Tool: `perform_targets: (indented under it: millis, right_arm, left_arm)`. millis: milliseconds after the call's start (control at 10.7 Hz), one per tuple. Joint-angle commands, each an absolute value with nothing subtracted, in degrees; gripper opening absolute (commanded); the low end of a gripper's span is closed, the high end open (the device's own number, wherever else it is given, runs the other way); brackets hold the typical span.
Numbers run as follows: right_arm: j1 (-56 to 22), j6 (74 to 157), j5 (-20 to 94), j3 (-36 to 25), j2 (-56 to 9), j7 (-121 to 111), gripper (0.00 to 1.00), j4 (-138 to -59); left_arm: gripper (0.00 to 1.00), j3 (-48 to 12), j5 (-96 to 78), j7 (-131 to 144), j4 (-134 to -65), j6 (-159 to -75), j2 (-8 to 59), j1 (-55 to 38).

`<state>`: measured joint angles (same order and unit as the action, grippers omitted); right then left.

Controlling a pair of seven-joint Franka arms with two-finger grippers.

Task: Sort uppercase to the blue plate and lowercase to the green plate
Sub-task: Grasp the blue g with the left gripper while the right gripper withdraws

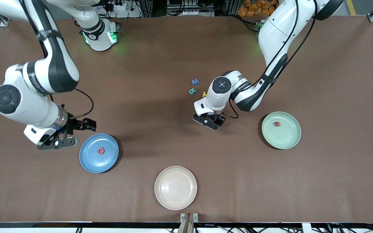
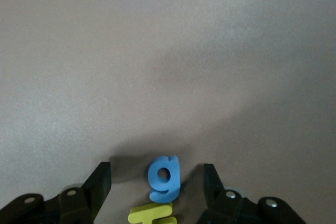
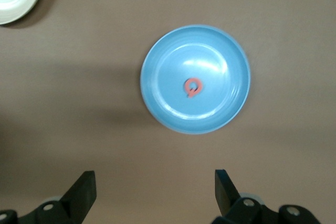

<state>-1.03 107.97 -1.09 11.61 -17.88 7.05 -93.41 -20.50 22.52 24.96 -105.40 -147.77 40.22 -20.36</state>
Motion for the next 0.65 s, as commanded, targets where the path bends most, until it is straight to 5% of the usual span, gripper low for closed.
perform_targets:
  millis: [0,280,561]
  right_arm:
    - [0.88,103.21,-0.27,17.11,-12.5,16.11,1.0,-95.53]
    - [4.29,100.12,6.2,23.98,-10.55,23.55,1.0,-97.46]
    - [4.39,100.81,7.12,29.95,-8.61,31.16,1.0,-100.55]
  left_arm:
    - [0.79,-20.48,24.52,27.59,-106.78,-148.8,39.64,-20.3]
    - [0.77,-20.48,24.52,28.04,-107.84,-148.8,39.38,-20.3]
    - [0.64,-20.48,24.52,27.95,-108.02,-148.8,39.46,-20.39]
